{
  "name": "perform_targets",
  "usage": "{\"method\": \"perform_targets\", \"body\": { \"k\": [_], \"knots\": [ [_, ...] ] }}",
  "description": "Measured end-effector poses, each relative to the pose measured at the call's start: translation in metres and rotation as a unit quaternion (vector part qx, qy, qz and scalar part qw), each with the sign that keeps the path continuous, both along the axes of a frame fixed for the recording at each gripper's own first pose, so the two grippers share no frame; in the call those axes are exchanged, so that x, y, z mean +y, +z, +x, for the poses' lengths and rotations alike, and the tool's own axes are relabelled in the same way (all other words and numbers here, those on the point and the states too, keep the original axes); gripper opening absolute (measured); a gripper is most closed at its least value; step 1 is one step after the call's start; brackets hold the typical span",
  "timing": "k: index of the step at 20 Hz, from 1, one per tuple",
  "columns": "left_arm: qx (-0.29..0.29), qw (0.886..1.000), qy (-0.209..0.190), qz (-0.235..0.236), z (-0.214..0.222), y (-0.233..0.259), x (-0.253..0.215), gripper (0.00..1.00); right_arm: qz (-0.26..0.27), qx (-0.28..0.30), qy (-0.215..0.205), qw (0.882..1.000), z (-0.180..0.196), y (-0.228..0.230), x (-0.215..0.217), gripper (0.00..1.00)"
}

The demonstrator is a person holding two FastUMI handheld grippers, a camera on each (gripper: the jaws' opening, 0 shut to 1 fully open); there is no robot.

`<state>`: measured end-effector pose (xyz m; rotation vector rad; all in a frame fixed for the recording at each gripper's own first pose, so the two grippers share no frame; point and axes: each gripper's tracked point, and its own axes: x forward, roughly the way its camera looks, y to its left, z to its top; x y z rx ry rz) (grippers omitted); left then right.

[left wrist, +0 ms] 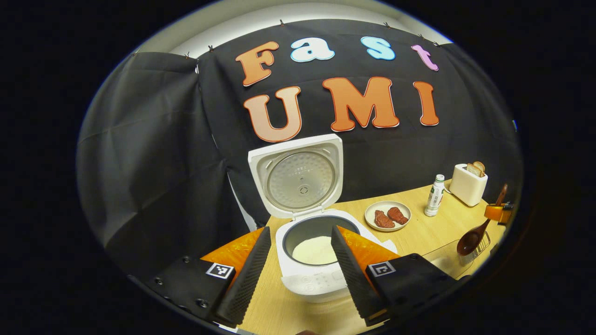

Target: Close the left gripper, press the button to open the rice cooker; take a wooden spoon from the chopstick holder with the right hand, scoop a spoonful of rice and pour it into the rice cooker, then put the wooden spoon back into the chopstick holder.

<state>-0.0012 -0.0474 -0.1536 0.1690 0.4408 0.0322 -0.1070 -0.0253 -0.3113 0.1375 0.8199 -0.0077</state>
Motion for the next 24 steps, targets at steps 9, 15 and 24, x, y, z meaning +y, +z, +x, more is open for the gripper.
{"method": "perform_targets", "body": {
  "k": [9,15,24],
  "knots": [
    [0.018,0.999,0.031,0.000,-0.017,-0.013,0.036,0.85,-0.173,-0.041,0.109,0.978,-0.009,-0.047,0.033,0.08],
    [0.022,0.999,0.035,0.013,-0.021,-0.016,0.049,0.90,-0.215,-0.047,0.137,0.966,-0.021,-0.069,0.048,0.08],
    [0.025,0.999,0.032,0.033,-0.027,-0.018,0.060,0.90,-0.199,-0.060,0.186,0.960,-0.033,-0.078,0.098,0.08]
  ]
}}
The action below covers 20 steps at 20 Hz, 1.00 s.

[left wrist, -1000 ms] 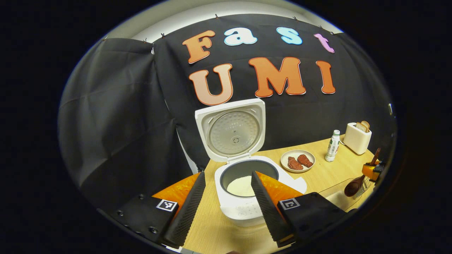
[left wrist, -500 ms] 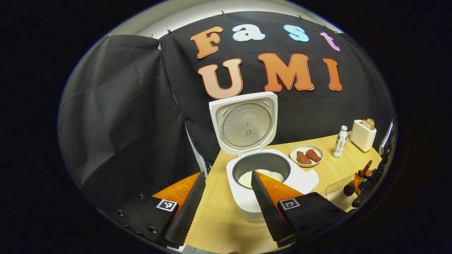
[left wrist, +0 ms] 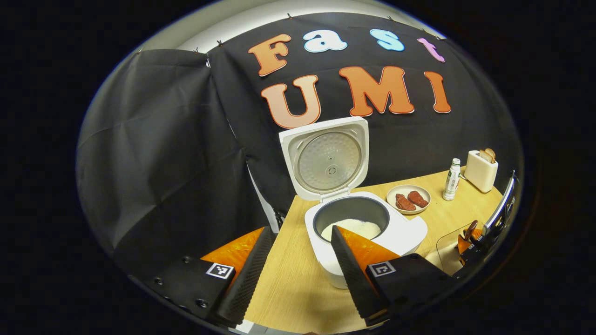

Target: Close the left gripper, press the button to open the rice cooker; take a wooden spoon from the chopstick holder with the right hand, scoop a spoonful of rice and pour it into the rice cooker, then put the wooden spoon back into the chopstick holder.

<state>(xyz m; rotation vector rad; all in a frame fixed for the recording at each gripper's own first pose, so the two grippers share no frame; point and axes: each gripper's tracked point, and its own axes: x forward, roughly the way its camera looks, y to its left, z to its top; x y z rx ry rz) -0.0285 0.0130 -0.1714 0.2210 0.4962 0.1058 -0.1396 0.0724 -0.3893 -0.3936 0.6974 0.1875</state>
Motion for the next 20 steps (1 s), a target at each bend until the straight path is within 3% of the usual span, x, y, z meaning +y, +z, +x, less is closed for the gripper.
{"method": "perform_targets", "body": {
  "k": [3,4,9,15,18,20],
  "knots": [
    [0.011,1.000,0.005,-0.001,-0.004,-0.006,0.008,0.89,0.081,0.029,-0.028,0.996,-0.001,0.005,0.023,0.08],
    [0.013,1.000,0.008,-0.004,-0.004,-0.008,0.011,0.85,0.111,0.045,-0.037,0.992,-0.004,0.005,0.033,0.08],
    [0.012,1.000,0.011,-0.009,-0.004,-0.009,0.018,0.86,0.214,0.118,-0.113,0.963,-0.016,0.006,0.038,0.08],
    [0.013,1.000,0.008,-0.014,-0.003,-0.011,0.016,0.85,0.339,0.191,-0.248,0.887,-0.023,-0.006,0.015,0.08],
    [0.010,1.000,0.005,-0.012,-0.002,-0.009,0.016,0.85,0.358,0.205,-0.265,0.872,-0.025,-0.008,0.013,0.08],
    [0.008,1.000,0.005,-0.011,-0.002,-0.009,0.016,0.86,0.383,0.217,-0.276,0.854,-0.025,-0.006,0.016,0.08]
  ]
}}
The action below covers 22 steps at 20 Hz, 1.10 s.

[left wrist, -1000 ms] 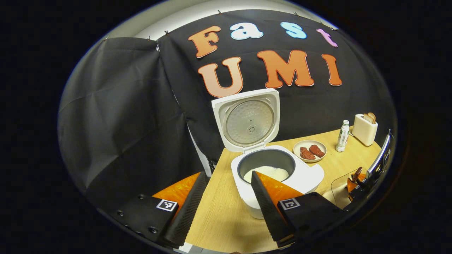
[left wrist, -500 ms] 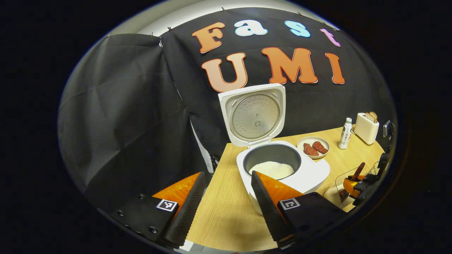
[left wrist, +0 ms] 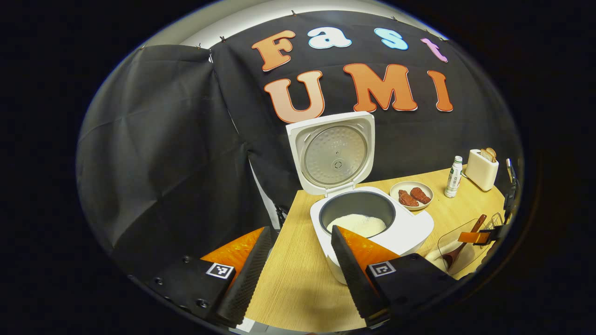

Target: Close the left gripper, press the button to open the rice cooker; take a wooden spoon from the chopstick holder with the right hand, scoop a spoonful of rice and pour it into the rice cooker, then put the wooden spoon back into the chopstick holder.

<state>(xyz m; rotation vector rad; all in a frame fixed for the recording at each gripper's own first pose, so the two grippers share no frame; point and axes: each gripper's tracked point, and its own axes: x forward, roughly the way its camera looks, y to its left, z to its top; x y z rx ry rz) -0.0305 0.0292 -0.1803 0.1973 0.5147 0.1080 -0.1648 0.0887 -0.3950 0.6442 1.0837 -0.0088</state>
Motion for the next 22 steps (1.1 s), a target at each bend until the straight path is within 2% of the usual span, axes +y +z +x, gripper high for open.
{"method": "perform_targets", "body": {
  "k": [4,9,11,12,18,22],
  "knots": [
    [0.000,1.000,0.000,-0.002,-0.003,0.000,-0.002,0.85,0.050,0.017,-0.032,0.998,0.004,-0.004,-0.010,0.08],
    [-0.001,1.000,0.003,0.000,-0.004,0.002,0.001,0.85,0.122,0.026,-0.087,0.988,0.010,-0.003,-0.032,0.08],
    [-0.004,1.000,0.004,0.000,-0.005,0.005,0.001,0.90,0.132,0.022,-0.114,0.984,0.014,0.000,-0.046,0.08],
    [-0.005,1.000,0.004,0.000,-0.006,0.005,0.000,0.85,0.140,0.019,-0.124,0.982,0.019,0.003,-0.052,0.08],
    [-0.011,1.000,0.004,-0.009,-0.005,0.005,-0.008,0.85,0.201,0.000,-0.197,0.960,0.043,0.033,-0.079,0.08],
    [-0.013,1.000,0.006,-0.016,-0.006,0.005,-0.010,0.85,0.257,-0.013,-0.250,0.933,0.072,0.061,-0.089,0.07]
  ]
}}
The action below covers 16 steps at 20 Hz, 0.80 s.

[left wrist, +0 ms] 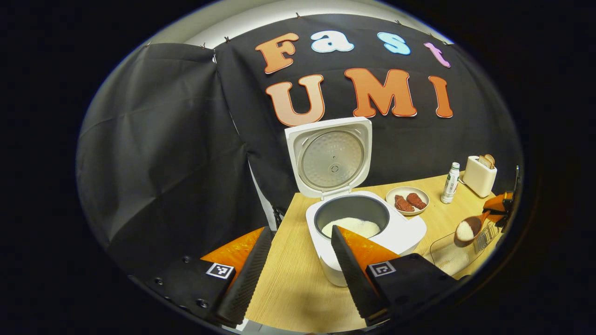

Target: Close the left gripper, press the button to open the rice cooker; take a wooden spoon from the chopstick holder with the right hand, scoop a spoonful of rice and pour it into the rice cooker, then put the wooden spoon back into the chopstick holder.

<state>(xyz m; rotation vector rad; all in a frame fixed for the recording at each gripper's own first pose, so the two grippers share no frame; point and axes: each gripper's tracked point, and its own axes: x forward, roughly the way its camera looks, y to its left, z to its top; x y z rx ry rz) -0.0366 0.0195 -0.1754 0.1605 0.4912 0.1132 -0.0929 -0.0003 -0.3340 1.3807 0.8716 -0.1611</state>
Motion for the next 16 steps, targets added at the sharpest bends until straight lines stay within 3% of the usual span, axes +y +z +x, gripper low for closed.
{"method": "perform_targets", "body": {
  "k": [5,7,8,9,12,15,16],
  "knots": [
    [-0.005,1.000,0.015,-0.011,-0.002,0.000,0.012,0.85,0.051,-0.034,-0.034,0.998,0.040,0.041,0.004,0.08],
    [-0.011,1.000,0.023,-0.015,-0.003,0.004,0.019,0.89,0.060,-0.048,-0.028,0.997,0.057,0.054,0.015,0.08],
    [-0.016,0.999,0.027,-0.015,-0.004,0.006,0.022,0.85,0.064,-0.055,-0.022,0.996,0.066,0.060,0.023,0.08],
    [-0.022,0.999,0.029,-0.013,-0.003,0.010,0.027,0.90,0.070,-0.061,-0.018,0.996,0.075,0.069,0.032,0.08],
    [-0.040,0.999,0.036,-0.010,-0.006,0.020,0.039,0.85,0.093,-0.070,-0.007,0.993,0.104,0.080,0.061,0.08],
    [-0.061,0.997,0.052,-0.009,-0.012,0.030,0.055,0.89,0.108,-0.068,0.008,0.992,0.127,0.085,0.093,0.07],
    [-0.071,0.996,0.059,-0.010,-0.015,0.034,0.060,0.85,0.107,-0.067,0.016,0.992,0.135,0.084,0.106,0.07]
  ]
}}
